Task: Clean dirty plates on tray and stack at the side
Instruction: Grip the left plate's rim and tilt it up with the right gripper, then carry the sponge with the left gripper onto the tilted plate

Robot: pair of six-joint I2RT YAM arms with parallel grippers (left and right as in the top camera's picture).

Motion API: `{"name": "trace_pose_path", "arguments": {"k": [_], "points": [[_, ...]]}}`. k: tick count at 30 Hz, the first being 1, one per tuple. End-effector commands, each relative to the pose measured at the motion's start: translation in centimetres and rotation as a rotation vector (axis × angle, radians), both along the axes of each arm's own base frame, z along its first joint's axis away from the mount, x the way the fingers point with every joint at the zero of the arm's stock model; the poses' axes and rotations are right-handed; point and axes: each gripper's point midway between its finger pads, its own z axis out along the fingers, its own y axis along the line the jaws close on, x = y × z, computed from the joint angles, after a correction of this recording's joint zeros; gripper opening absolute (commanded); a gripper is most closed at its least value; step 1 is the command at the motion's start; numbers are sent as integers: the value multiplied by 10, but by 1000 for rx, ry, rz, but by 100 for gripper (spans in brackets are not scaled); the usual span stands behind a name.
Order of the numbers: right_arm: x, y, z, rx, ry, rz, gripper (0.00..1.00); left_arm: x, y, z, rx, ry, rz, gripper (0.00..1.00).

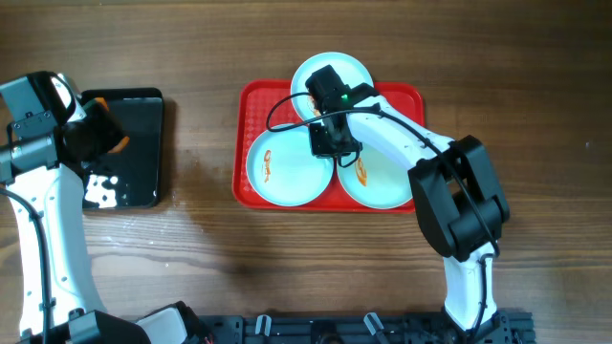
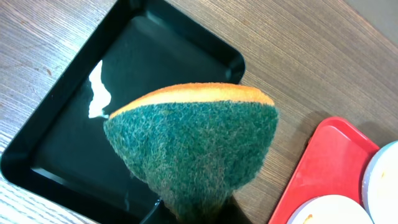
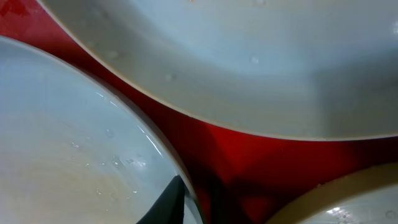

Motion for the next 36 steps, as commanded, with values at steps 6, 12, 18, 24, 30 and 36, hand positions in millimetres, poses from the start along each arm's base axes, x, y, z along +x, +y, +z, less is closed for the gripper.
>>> {"name": "trace_pose_path", "arguments": {"k": [6,12,18,24,30,36], "points": [[-9,-2,-15,5,64,-107,6,8,-30,4,-156,-50,-79,4],[-10,-2,-15,3,66,-115,5,6,-74,7,-300,-49,-204,4],[-14,-2,-16,6,82,-108,4,1,-119,2,-311,6,-325,4],[-31,12,-13,76,117,178,4,1,-130,-4,-230,39,-353,4],[-46,6,-13,61,149,345,4,4,-139,-24,-240,101,-374,4],[-59,1,-12,55,198,392,4,2,-170,-51,-312,198,-450,4]]}}
